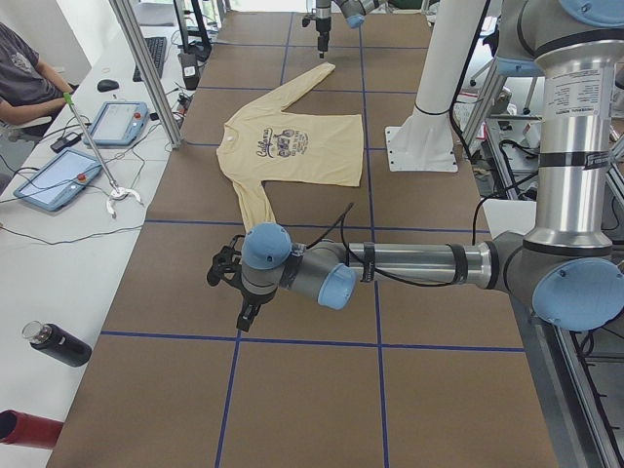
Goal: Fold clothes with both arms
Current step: 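Lower the right gripper onto the sleeve cuff nearest it and grasp, then carry the grasped sleeve with the right gripper across to the collar, then fold the other sleeve over the chest with the left gripper while the right withdraws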
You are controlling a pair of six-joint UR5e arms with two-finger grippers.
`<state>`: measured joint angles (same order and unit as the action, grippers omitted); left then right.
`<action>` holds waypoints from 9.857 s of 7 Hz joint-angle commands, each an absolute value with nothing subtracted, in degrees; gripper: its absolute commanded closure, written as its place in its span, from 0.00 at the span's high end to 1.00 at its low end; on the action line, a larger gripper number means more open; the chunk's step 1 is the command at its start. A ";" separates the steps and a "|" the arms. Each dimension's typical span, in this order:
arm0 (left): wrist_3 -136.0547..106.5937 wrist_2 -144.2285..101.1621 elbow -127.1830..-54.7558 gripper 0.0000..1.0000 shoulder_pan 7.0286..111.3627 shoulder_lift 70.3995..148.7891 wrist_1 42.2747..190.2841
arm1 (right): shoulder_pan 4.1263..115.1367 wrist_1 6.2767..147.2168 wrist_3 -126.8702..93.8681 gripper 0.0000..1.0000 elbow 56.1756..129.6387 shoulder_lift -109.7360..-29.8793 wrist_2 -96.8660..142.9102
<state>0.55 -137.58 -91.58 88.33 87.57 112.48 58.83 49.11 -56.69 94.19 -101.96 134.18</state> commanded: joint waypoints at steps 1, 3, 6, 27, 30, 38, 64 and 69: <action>0.62 -137.55 -91.49 1.00 88.33 87.54 112.76 | 54.95 48.96 -62.19 0.93 94.66 -102.13 130.11; 0.62 -137.55 -91.49 1.00 88.33 87.54 112.76 | 54.49 48.96 -62.75 0.91 94.22 -102.13 129.64; 0.70 -137.46 -91.49 1.00 88.33 87.54 112.76 | 54.49 48.95 -62.75 0.74 93.25 -102.13 129.64; 0.53 -137.90 -92.37 1.00 88.33 87.45 112.85 | 38.96 67.41 -95.10 0.00 60.04 -21.46 105.94; 0.61 -138.16 -92.37 1.00 88.33 87.54 112.85 | 35.95 58.90 -95.19 0.21 48.02 -15.31 100.99; -17.84 -139.12 -73.50 0.97 71.20 95.61 137.64 | 44.44 63.27 -97.56 0.98 72.38 -36.60 115.77; -86.42 -134.47 -76.03 0.00 51.36 137.14 137.46 | 68.28 59.59 -58.39 0.99 83.67 -76.80 134.83; -93.08 -110.51 -61.80 0.00 38.34 152.31 141.40 | 69.52 59.59 -54.40 0.99 81.56 -77.61 134.47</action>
<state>-92.69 -115.58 -64.37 41.44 150.78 139.39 69.40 59.59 -55.03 81.89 -77.60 134.53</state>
